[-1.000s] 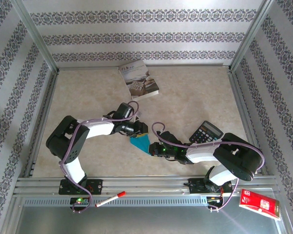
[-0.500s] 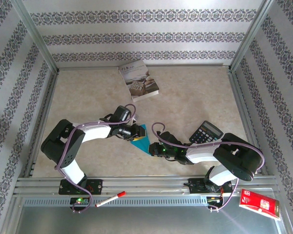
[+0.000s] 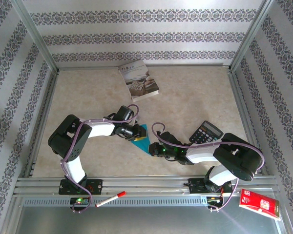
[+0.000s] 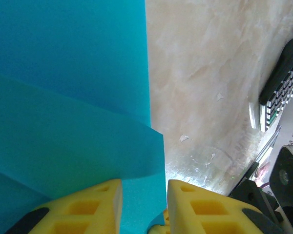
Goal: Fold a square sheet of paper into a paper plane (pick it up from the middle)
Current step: Perform the fourth fold on the wing at the bottom-center of the table.
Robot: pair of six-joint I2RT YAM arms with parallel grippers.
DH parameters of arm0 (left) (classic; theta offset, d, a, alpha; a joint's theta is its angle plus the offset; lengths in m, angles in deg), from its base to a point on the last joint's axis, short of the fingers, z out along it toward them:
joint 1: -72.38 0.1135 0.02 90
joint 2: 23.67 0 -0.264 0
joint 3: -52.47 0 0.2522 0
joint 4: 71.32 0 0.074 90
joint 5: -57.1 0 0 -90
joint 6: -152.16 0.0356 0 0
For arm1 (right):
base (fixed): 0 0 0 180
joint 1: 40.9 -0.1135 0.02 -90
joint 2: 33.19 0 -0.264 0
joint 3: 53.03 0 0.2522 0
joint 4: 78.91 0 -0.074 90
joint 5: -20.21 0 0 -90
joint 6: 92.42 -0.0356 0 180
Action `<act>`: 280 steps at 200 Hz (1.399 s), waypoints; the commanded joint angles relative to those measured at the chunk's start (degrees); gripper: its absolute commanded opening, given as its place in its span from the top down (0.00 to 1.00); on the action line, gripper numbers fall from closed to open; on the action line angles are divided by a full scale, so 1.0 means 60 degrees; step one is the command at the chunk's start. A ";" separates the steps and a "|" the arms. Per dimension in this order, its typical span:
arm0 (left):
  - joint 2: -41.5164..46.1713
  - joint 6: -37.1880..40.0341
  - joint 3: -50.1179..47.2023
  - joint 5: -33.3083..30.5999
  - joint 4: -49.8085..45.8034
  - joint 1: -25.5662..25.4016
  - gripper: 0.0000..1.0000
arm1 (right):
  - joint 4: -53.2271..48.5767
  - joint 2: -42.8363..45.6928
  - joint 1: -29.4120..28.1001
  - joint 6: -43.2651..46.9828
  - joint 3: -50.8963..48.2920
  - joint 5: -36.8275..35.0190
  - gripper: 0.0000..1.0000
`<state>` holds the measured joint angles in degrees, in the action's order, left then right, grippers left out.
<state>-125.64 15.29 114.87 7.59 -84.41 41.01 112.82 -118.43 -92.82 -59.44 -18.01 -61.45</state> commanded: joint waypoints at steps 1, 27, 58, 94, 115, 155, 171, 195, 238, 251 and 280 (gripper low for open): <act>-0.0114 0.0283 0.0068 0.0021 0.0040 0.0102 0.70 | -0.0429 -0.0081 -0.0048 0.0166 -0.0203 -0.0325 0.91; -0.0157 0.0382 -0.0121 -0.0050 0.0037 0.0098 0.70 | -0.0441 0.0152 -0.0033 0.0264 -0.0159 -0.0097 0.88; -0.0157 0.0325 -0.0341 -0.0048 0.0255 0.0100 0.70 | -0.0491 0.0687 0.0049 0.0189 -0.0158 0.0109 0.85; -0.0194 0.0334 -0.0358 -0.0039 0.0285 0.0106 0.70 | -0.0656 0.1051 0.0068 0.0116 -0.0201 0.0174 0.85; -0.0189 0.0331 -0.0398 -0.0057 0.0301 0.0109 0.70 | -0.0601 0.0955 0.0016 0.0112 -0.0203 0.0193 0.85; -0.0201 0.0310 -0.0455 -0.0055 0.0351 0.0109 0.70 | -0.0237 0.0421 -0.0004 0.0058 -0.0072 0.0319 0.88; -0.0202 0.0297 -0.0470 -0.0083 0.0374 0.0113 0.70 | 0.0029 0.0260 -0.0004 -0.0044 -0.0056 0.0407 0.91; -0.0224 0.0263 -0.0495 -0.0083 0.0421 0.0106 0.70 | 0.0211 0.0133 -0.0058 -0.0086 -0.0038 0.0467 0.92; -0.0222 0.0246 -0.0592 -0.0198 0.0441 0.0109 0.70 | 0.0594 0.0075 -0.0091 0.0141 -0.0027 0.0652 0.93; -0.0245 0.0257 -0.0634 -0.0259 0.0438 0.0116 0.70 | 0.0822 -0.0016 -0.0099 0.0243 -0.0080 0.0758 0.94; -0.0260 0.0261 -0.0717 -0.0323 0.0436 0.0114 0.70 | 0.1412 -0.0352 -0.0092 0.0362 -0.0202 0.1021 0.94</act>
<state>-125.64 15.92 112.46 7.41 -81.09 41.03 115.69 -118.86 -92.82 -58.96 -18.47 -56.91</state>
